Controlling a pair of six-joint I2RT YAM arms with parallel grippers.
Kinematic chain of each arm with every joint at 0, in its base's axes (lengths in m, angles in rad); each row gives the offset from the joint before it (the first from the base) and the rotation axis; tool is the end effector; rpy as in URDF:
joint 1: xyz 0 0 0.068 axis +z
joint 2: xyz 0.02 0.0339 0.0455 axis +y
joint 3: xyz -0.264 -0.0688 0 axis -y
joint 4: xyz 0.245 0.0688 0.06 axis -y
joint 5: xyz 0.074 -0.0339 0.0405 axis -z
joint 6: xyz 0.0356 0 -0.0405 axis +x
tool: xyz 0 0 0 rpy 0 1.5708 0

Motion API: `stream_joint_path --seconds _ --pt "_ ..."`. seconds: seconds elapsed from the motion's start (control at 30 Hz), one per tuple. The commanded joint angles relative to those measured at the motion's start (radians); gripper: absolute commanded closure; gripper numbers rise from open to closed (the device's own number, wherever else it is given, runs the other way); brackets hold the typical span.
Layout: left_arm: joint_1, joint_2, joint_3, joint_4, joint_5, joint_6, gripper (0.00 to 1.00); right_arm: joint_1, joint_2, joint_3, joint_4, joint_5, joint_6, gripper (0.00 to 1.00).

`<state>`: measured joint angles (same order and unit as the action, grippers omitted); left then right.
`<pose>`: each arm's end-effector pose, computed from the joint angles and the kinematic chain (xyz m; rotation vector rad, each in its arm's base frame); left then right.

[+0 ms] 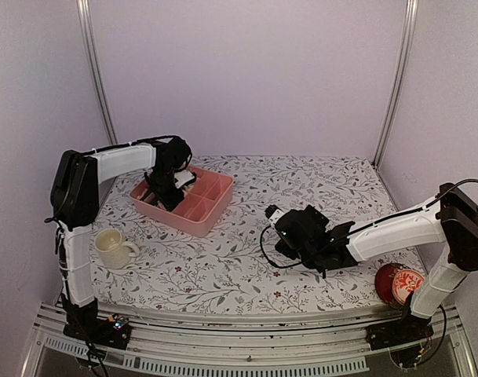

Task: Roll the underwear
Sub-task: Place the underwear in the storage box, then adjust the underwear in the storage box.

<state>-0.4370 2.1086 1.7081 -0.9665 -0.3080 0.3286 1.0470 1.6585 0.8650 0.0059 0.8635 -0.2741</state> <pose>0.3906 -0.1705 0.1943 1.0374 2.6993 0.4322 0.1866 0.2690 0.1751 -0.9545 1.8672 -0.5585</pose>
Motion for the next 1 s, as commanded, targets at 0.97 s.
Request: stream_joint_path --seconds 0.97 --pt "0.009 -0.004 0.124 -0.167 0.117 0.04 0.73 0.008 -0.013 0.024 -0.01 0.026 0.001 0.01"
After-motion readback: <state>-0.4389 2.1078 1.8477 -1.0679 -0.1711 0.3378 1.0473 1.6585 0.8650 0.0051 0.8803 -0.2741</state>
